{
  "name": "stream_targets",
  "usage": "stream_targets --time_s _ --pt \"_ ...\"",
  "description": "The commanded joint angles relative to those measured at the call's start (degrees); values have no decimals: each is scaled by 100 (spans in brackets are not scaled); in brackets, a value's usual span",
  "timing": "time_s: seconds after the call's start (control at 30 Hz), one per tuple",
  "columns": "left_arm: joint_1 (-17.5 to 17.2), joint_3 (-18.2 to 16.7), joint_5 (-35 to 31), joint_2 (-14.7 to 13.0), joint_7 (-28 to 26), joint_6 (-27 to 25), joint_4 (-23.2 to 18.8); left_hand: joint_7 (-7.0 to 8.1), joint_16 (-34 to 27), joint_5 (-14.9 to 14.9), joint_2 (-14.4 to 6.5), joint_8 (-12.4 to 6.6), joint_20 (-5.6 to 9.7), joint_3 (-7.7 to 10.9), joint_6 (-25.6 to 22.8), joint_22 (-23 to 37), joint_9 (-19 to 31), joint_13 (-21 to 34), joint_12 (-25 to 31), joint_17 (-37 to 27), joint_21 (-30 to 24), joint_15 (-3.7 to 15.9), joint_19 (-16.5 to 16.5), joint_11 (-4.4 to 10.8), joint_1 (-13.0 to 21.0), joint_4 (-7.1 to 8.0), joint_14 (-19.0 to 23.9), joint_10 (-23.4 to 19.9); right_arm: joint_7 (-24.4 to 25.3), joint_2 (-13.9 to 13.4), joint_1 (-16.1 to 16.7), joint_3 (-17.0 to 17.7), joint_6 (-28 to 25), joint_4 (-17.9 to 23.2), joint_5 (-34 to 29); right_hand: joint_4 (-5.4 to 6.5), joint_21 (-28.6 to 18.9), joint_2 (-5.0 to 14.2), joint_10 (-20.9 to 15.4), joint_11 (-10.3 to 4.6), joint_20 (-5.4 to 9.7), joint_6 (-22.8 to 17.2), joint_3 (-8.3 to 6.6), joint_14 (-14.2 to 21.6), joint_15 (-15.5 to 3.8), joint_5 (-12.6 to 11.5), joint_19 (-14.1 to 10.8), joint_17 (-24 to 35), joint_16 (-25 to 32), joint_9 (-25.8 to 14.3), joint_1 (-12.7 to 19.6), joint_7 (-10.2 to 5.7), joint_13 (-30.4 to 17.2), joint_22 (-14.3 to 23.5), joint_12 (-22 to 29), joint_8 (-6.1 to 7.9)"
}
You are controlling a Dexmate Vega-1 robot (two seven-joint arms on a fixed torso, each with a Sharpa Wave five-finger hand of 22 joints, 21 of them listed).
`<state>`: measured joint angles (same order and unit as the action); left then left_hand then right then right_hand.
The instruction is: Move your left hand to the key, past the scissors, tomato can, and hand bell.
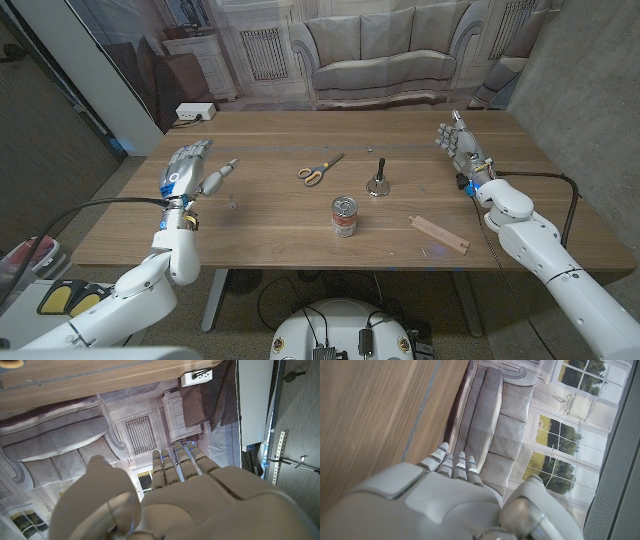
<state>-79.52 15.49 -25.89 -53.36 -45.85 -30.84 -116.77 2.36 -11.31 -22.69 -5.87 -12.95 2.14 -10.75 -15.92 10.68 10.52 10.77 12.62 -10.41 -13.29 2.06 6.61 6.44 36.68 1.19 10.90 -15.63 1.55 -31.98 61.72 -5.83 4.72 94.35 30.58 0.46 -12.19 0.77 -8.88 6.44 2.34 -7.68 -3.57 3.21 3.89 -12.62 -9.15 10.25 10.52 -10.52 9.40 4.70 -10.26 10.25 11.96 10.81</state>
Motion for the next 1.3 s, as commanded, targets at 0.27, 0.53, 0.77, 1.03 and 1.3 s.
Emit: stream_targets --time_s 0.27,0.53,0.77,1.03,1.3 --pt "470 487 63 -323 736 -1063 -179 2 62 -59 -30 91 175 -25 141 6 31 12 -95 -17 72 268 -140 -8 83 -29 -139 126 35 25 64 51 51 14 5 2 5 35 -60 -14 -19 -23 41 56 21 8 -60 12 12 -13 0 -2 -28 20 21 28" --pt "790 806 61 -451 1084 -1328 -136 10 58 -69 -39 98 183 -30 144 8 33 13 -98 -18 73 274 -137 10 91 -28 -144 124 56 17 68 52 31 47 -4 1 9 38 -62 -13 -17 -24 46 55 22 8 -64 12 11 -13 0 -7 -28 20 20 29" --pt "1016 1089 -32 -521 1225 -1461 -74 3 53 -75 -45 99 192 -32 140 9 34 13 -97 -18 72 283 -131 5 101 -29 -138 117 114 -4 113 88 1 124 -9 0 13 39 -59 -15 -15 -26 49 56 21 9 -67 12 11 -13 -1 -7 -28 20 18 29" --pt "1308 1406 -98 -461 1407 -1547 102 9 56 -84 -52 106 188 -33 148 9 34 13 -106 -18 76 286 -134 8 116 -33 -155 135 154 -24 136 111 -38 180 -18 -3 19 42 -64 8 -16 -23 55 59 21 9 -68 12 10 -13 0 -8 -28 20 18 28" --pt "1549 1651 -101 -437 1601 -1410 293 32 60 -92 -59 114 186 -33 160 10 35 13 -111 -18 80 298 -140 19 131 -38 -173 145 183 -28 135 103 -74 219 -33 -5 23 46 -64 2 -13 -27 59 60 24 9 -72 12 9 -13 1 -10 -28 21 17 29"
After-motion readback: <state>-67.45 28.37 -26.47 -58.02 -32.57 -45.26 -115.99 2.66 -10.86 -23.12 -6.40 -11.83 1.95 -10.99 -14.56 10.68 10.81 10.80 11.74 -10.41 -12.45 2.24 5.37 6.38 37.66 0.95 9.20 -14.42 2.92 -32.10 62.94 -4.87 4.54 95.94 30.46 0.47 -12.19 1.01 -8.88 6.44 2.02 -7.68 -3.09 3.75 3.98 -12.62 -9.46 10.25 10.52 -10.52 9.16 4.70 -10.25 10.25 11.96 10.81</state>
